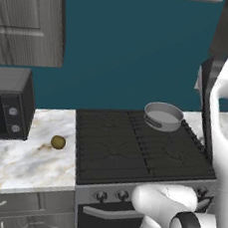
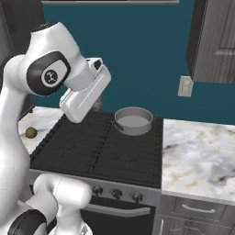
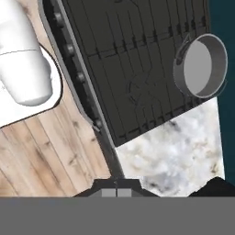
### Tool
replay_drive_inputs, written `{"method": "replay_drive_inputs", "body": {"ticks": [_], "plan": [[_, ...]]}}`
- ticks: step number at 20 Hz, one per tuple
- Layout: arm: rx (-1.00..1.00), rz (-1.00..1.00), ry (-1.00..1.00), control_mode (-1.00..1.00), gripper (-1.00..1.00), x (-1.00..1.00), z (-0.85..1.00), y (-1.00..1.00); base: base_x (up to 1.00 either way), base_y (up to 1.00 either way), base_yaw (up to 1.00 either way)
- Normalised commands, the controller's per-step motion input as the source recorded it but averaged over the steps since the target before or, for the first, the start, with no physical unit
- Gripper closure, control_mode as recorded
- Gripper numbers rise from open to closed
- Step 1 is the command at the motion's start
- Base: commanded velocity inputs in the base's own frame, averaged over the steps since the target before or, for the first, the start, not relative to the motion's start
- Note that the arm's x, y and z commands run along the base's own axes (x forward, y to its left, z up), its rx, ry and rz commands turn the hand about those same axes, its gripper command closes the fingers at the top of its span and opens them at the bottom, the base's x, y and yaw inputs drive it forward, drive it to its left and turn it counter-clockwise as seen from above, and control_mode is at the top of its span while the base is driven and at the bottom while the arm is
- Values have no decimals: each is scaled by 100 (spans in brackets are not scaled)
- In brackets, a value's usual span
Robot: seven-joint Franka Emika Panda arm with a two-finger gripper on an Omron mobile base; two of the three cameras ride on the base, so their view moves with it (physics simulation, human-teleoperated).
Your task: Turn on the burner for the pot on the stove. Wait thirty seconds for the pot to heat up. Then add the potato to the pot.
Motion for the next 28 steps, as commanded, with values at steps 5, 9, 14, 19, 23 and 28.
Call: {"method": "replay_drive_inputs", "body": {"ticks": [5,9,14,19,23,28], "plan": [[25,-31,0,-100,100,12,-21,6,0,0,0],[16,-44,0,-100,100,18,-23,39,0,0,0],[7,-55,-3,-100,100,6,-50,81,0,0,0],[1,-60,-22,-100,100,-3,-10,57,0,0,0],[13,-68,-6,-100,100,0,-8,40,0,0,0],[16,-64,0,-100,-100,0,-11,76,0,0,0]]}}
